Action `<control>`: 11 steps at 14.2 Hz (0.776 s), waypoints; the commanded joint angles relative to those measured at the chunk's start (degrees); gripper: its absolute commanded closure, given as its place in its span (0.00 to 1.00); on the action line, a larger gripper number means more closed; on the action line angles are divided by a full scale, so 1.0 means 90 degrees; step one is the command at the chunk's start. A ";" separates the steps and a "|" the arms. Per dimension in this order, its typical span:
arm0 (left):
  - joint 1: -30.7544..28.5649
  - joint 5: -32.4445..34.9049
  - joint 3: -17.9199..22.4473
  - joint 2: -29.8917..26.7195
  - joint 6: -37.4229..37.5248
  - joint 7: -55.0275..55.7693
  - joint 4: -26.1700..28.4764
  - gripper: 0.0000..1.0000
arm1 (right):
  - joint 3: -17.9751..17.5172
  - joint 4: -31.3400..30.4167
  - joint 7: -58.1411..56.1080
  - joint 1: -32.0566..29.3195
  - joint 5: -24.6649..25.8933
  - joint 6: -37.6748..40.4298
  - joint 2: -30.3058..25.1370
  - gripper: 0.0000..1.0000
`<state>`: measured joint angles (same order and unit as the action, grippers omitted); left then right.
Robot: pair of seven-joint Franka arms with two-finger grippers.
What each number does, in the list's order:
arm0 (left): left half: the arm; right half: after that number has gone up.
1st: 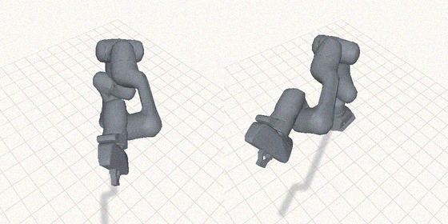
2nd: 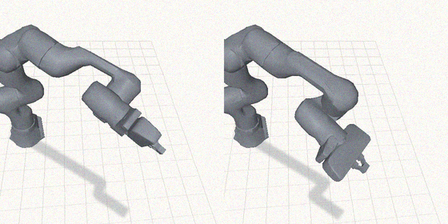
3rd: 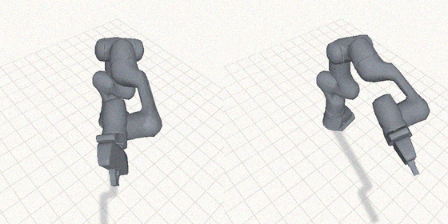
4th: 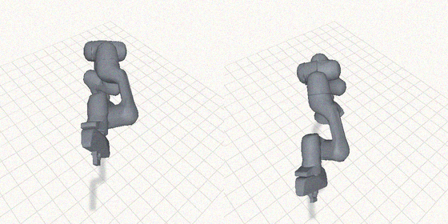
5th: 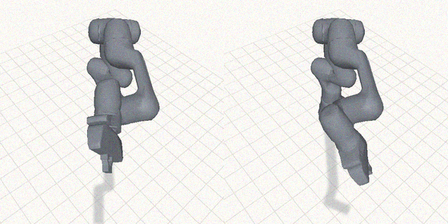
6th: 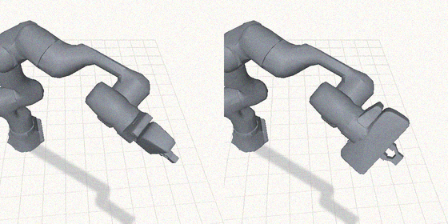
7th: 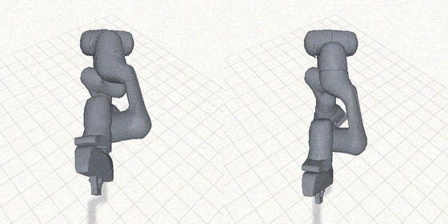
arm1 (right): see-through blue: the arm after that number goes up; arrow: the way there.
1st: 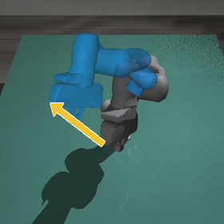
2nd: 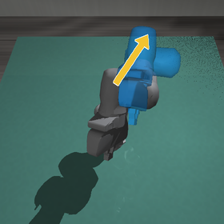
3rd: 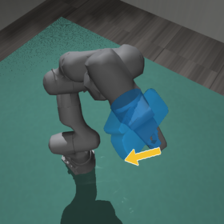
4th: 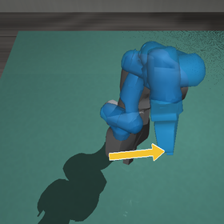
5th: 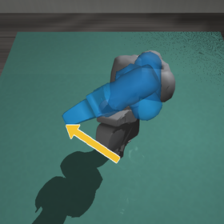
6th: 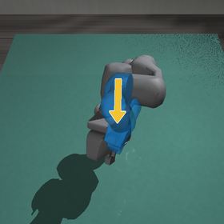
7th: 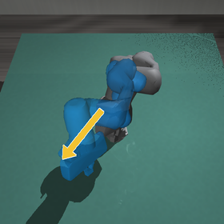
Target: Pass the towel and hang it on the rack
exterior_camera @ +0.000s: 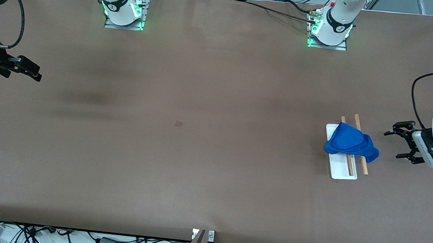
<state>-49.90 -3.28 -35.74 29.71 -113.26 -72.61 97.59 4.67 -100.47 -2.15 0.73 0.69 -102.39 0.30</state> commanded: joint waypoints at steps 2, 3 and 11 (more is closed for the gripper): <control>-0.0012 0.0169 -0.0032 -0.0049 0.0903 -0.0028 -0.0549 0.00 | 0.0028 0.0469 -0.0044 -0.0062 -0.0066 0.0516 0.0025 0.00; -0.0012 0.0217 -0.0042 -0.0058 0.1185 -0.0018 -0.0686 0.00 | 0.0038 0.0499 -0.0044 -0.0062 -0.0067 0.0527 0.0016 0.00; 0.0144 0.0247 -0.0179 -0.0615 0.4056 0.2994 -0.1985 0.00 | -0.0030 0.0607 0.0073 -0.0149 -0.0096 0.0527 0.0006 0.00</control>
<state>-49.48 -2.56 -37.01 25.10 -82.41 -53.13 82.80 4.95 -95.95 -2.12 0.54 0.69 -98.69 0.30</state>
